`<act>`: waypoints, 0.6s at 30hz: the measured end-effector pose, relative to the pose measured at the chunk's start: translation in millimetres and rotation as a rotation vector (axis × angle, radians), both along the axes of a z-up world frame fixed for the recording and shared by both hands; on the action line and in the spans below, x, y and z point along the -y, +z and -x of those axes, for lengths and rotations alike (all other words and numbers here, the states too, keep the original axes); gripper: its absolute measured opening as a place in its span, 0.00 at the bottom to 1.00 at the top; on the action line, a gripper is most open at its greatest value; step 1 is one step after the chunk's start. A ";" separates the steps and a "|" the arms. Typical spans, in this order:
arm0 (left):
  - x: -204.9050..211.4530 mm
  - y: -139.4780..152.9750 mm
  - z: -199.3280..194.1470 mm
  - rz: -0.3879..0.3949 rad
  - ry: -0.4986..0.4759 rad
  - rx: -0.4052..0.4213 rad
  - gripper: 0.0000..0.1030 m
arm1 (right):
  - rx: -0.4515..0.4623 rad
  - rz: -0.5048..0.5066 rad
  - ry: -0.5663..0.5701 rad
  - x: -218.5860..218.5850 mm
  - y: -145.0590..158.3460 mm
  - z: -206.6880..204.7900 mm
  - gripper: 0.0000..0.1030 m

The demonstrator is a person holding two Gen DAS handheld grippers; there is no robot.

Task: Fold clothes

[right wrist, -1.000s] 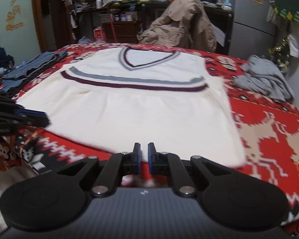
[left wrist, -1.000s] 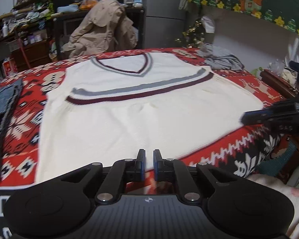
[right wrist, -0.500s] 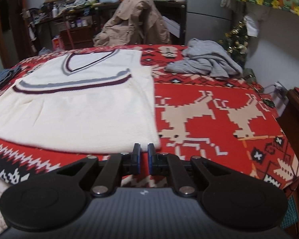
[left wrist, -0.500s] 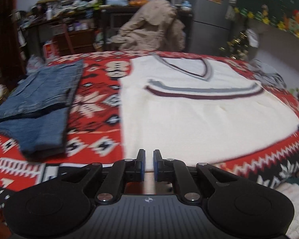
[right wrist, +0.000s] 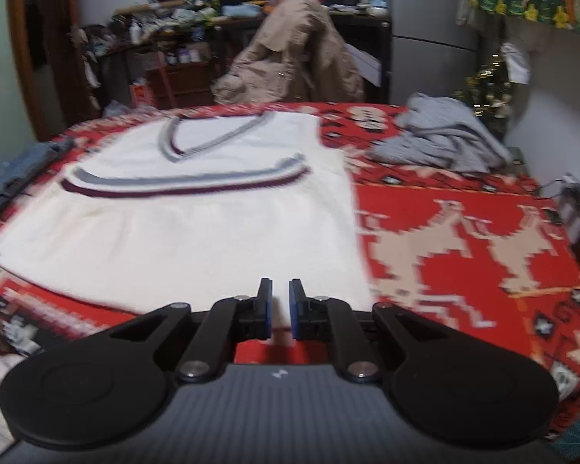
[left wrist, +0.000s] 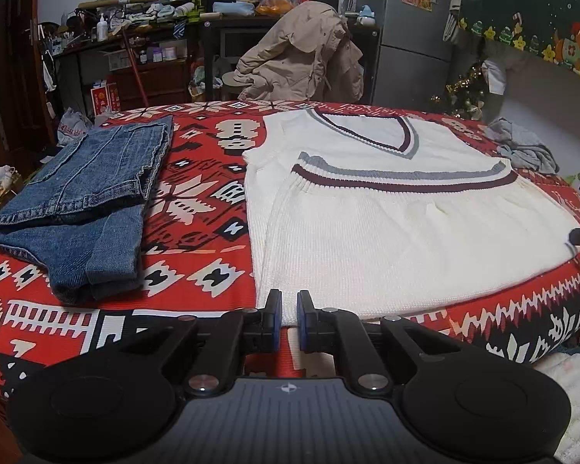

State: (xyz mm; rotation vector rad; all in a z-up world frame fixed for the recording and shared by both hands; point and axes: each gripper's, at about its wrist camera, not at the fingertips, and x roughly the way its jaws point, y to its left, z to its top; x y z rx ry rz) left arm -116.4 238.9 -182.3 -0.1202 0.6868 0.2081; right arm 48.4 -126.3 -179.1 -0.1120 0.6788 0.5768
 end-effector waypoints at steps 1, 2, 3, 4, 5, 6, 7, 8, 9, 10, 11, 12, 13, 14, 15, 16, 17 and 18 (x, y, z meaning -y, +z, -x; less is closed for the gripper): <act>-0.6 0.1 0.1 0.004 0.001 -0.001 0.10 | 0.002 0.001 0.027 -7.4 0.5 3.2 0.09; -1.3 0.2 0.3 0.008 0.002 -0.001 0.10 | 0.015 0.023 0.046 -15.6 -0.3 6.3 0.09; -1.9 0.1 0.8 0.011 0.000 -0.001 0.10 | 0.025 0.042 0.062 -22.7 -1.3 8.7 0.09; -2.6 0.0 1.4 0.014 -0.002 0.000 0.10 | 0.025 0.052 0.060 -25.0 -3.4 8.5 0.09; -3.5 -0.3 1.9 0.016 -0.006 0.001 0.10 | 0.016 0.049 0.042 -22.2 -5.5 6.2 0.09; -3.9 -0.2 2.4 0.018 -0.010 0.001 0.10 | 0.007 0.047 0.025 -19.3 -7.6 3.9 0.09; -4.4 -0.1 2.9 0.022 -0.011 0.001 0.10 | 0.000 0.043 0.006 -15.2 -9.2 1.5 0.09; -5.0 -0.2 3.2 0.026 -0.011 0.002 0.10 | -0.002 0.037 -0.022 -7.7 -9.1 -1.1 0.09; -5.3 -0.3 3.2 0.028 -0.011 0.003 0.10 | 0.000 0.043 -0.051 -1.0 -8.8 -4.0 0.09; -5.7 -0.4 3.2 0.030 -0.011 0.004 0.10 | 0.004 0.053 -0.080 6.4 -8.6 -6.7 0.09; -5.9 -0.5 3.1 0.032 -0.011 0.004 0.10 | 0.005 0.058 -0.108 14.5 -8.9 -10.1 0.09; -5.9 -0.5 3.0 0.030 -0.011 0.004 0.10 | 0.001 0.054 -0.133 22.2 -9.4 -14.4 0.09; -5.4 -0.2 2.8 0.029 -0.010 0.004 0.10 | -0.003 0.045 -0.152 28.9 -10.0 -20.4 0.03; -4.9 0.2 2.4 0.029 -0.007 0.002 0.10 | -0.006 0.039 -0.163 31.9 -9.0 -22.3 0.02; -3.6 1.3 1.5 0.026 -0.003 0.000 0.10 | -0.008 0.033 -0.175 35.0 -8.0 -24.3 0.02; -0.7 3.7 0.8 0.023 -0.007 0.006 0.10 | -0.007 0.030 -0.181 36.1 -6.3 -24.9 0.07; 2.3 6.3 0.1 0.022 -0.012 0.014 0.09 | 0.004 0.036 -0.165 30.7 -2.8 -21.1 0.10; 6.5 9.5 -1.3 0.038 -0.026 0.029 0.09 | 0.012 0.038 -0.133 22.3 0.1 -16.0 0.11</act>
